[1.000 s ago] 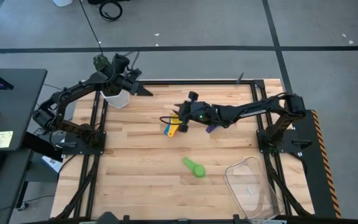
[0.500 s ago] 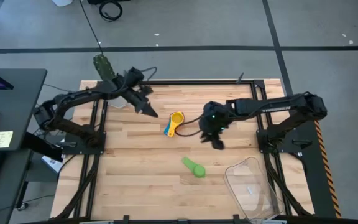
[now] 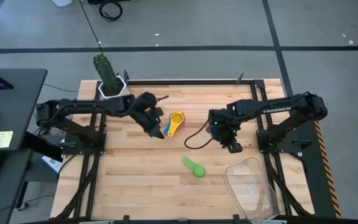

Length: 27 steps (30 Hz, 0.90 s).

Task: Nest measuring cups in basket
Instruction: Stack the green measuring cup on top of the yellow measuring cup

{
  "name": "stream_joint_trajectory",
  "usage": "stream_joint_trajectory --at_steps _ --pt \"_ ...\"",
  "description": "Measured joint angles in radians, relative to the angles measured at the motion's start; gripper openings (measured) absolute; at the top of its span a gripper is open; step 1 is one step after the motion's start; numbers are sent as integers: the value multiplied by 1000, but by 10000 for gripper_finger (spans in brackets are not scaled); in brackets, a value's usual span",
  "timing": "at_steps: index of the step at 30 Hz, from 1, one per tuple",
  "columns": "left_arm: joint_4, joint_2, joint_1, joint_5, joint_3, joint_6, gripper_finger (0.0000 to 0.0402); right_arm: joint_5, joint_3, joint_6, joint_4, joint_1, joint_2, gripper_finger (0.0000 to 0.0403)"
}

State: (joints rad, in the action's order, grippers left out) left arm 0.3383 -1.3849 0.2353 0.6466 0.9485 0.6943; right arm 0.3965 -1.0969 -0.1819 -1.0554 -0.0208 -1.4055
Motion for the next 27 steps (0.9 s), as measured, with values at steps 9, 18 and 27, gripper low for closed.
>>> stream_joint_trajectory --at_steps 9,18,27 --pt "-101 -43 -150 -208 1 33 18 -13 0 -109 -12 9 1 100" --pt "-138 -56 -191 -248 0 25 13 -12 0 -128 -34 9 1 100" --pt "-151 -56 -231 -329 0 27 72 -13 0 -125 -32 9 1 100"
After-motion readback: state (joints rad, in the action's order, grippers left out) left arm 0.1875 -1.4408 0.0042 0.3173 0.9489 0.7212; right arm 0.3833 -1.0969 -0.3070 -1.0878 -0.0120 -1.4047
